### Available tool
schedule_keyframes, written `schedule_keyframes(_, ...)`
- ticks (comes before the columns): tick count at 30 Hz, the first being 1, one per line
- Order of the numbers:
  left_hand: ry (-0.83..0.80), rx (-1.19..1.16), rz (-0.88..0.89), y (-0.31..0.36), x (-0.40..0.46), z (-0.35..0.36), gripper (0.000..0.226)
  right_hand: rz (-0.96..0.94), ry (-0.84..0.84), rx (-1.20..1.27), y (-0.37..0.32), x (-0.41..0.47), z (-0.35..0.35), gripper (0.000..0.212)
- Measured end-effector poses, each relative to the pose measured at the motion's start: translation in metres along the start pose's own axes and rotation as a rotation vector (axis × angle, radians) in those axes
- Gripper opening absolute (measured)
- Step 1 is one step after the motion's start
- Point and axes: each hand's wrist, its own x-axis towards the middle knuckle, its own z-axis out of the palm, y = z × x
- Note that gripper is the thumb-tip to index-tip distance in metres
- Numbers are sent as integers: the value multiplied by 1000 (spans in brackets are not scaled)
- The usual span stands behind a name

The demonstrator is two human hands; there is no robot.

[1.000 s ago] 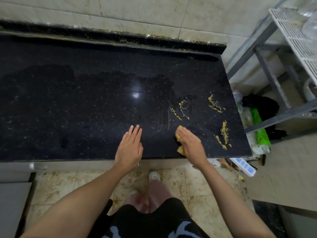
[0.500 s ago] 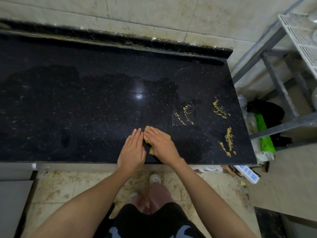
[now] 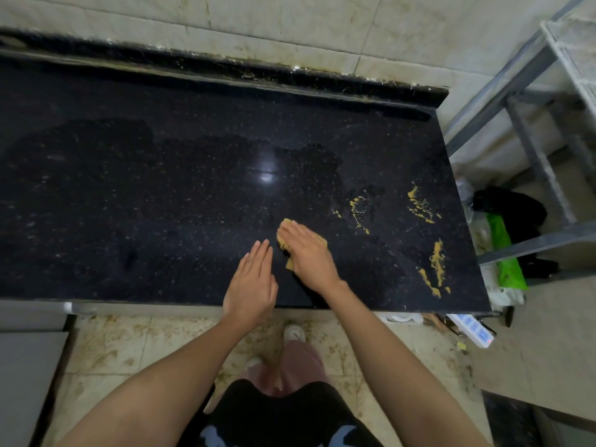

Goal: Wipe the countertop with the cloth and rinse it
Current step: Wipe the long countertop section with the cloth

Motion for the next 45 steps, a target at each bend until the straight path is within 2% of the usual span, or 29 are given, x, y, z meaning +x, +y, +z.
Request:
schedule_keyframes(5, 8, 28, 6, 0, 0, -1, 55, 206, 14, -71, 64, 18, -32, 55)
schedule_keyframes(7, 8, 25, 12, -1, -1, 1, 55, 253, 161, 40, 72, 6, -31, 51)
schedule_keyframes(10, 5, 32, 8, 0, 0, 0, 56, 436, 426, 240, 72, -12, -46, 41)
schedule_keyframes(12, 4, 20, 2, -1, 0, 1, 56, 486, 474, 232, 83, -21, -62, 43)
schedule_keyframes(16, -15, 45, -14, 0, 0, 1, 57, 512, 361, 53, 118, -29, -78, 43)
schedule_keyframes(18, -27, 49, -28, 0, 0, 0, 57, 550, 173, 19, 121, -24, -71, 40)
schedule_keyframes(20, -34, 46, -39, 1, -1, -1, 57, 549, -27, 48, 117, -21, -64, 48)
schedule_keyframes(24, -8, 10, -69, 4, -1, -3, 56, 428, -154, 198, 129, -26, -70, 46)
schedule_keyframes(26, -1, -5, -69, 4, -1, -3, 56, 281, -202, 241, 142, -31, -79, 46)
schedule_keyframes(27, 8, -3, -66, 4, -1, -3, 56, 183, -221, 183, 150, -31, -82, 45)
schedule_keyframes(29, 32, 10, -71, 6, -1, -4, 54, 20, -242, -37, 164, -32, -85, 50)
schedule_keyframes(30, 46, 6, -83, 7, 0, -5, 53, -30, -247, -115, 167, -31, -86, 61)
schedule_keyframes(32, 91, -18, -132, 18, 1, -7, 53, -37, -296, -157, 164, -30, -82, 79)
schedule_keyframes(37, 149, -74, -199, 84, 22, -1, 53, -41, -256, -134, 147, -29, -60, 56)
schedule_keyframes(39, 131, -68, -218, 107, 34, 8, 54, -43, -221, -124, 163, -22, -64, 59)
schedule_keyframes(42, 93, -34, -273, 121, 39, 19, 55, 50, -164, -136, 198, 16, -70, 66)
schedule_keyframes(45, 93, -19, -285, 122, 39, 22, 55, 80, -133, -156, 212, 56, -62, 50)
